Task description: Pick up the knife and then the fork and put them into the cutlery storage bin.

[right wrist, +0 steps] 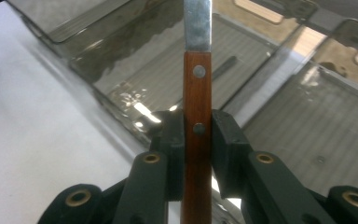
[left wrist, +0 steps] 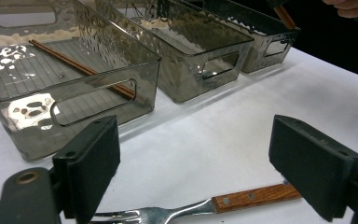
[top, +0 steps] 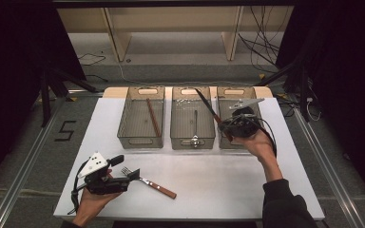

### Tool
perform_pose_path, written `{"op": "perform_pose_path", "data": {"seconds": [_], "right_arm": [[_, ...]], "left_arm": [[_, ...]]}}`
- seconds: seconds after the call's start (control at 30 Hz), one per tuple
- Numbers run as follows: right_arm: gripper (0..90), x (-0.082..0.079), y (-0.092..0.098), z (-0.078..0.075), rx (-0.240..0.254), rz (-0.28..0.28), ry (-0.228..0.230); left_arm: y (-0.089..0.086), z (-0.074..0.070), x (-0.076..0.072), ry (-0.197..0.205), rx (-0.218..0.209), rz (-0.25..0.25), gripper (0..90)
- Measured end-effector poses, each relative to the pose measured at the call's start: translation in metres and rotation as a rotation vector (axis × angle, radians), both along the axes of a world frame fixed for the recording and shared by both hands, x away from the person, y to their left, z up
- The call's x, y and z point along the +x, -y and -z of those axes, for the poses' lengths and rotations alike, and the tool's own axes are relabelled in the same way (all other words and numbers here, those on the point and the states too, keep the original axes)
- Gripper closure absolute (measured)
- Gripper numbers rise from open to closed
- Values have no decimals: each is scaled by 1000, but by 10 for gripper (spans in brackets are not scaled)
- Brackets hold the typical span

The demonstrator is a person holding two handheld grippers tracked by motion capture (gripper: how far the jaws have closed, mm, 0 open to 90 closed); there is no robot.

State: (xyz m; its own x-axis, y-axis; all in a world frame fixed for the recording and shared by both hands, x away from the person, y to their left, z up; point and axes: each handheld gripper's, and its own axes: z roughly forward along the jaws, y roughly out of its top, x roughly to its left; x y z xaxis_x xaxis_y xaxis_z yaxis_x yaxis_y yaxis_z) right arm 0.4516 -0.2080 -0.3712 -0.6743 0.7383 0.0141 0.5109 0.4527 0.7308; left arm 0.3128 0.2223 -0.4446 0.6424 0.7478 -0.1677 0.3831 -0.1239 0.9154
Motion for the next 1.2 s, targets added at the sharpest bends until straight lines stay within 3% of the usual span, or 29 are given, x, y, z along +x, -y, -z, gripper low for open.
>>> {"op": "perform_pose_path", "data": {"seconds": [0.33, 0.53, 1.2], "right_arm": [[768, 18, 23, 2, 21, 163, -25], [767, 30, 29, 9, 8, 241, -54], [766, 38, 33, 23, -3, 341, -104]], "left_arm": [[0, 0, 0, 3, -6, -6, 160], [0, 0, 0, 4, -8, -8, 160], [0, 0, 0, 4, -8, -7, 160]]}}
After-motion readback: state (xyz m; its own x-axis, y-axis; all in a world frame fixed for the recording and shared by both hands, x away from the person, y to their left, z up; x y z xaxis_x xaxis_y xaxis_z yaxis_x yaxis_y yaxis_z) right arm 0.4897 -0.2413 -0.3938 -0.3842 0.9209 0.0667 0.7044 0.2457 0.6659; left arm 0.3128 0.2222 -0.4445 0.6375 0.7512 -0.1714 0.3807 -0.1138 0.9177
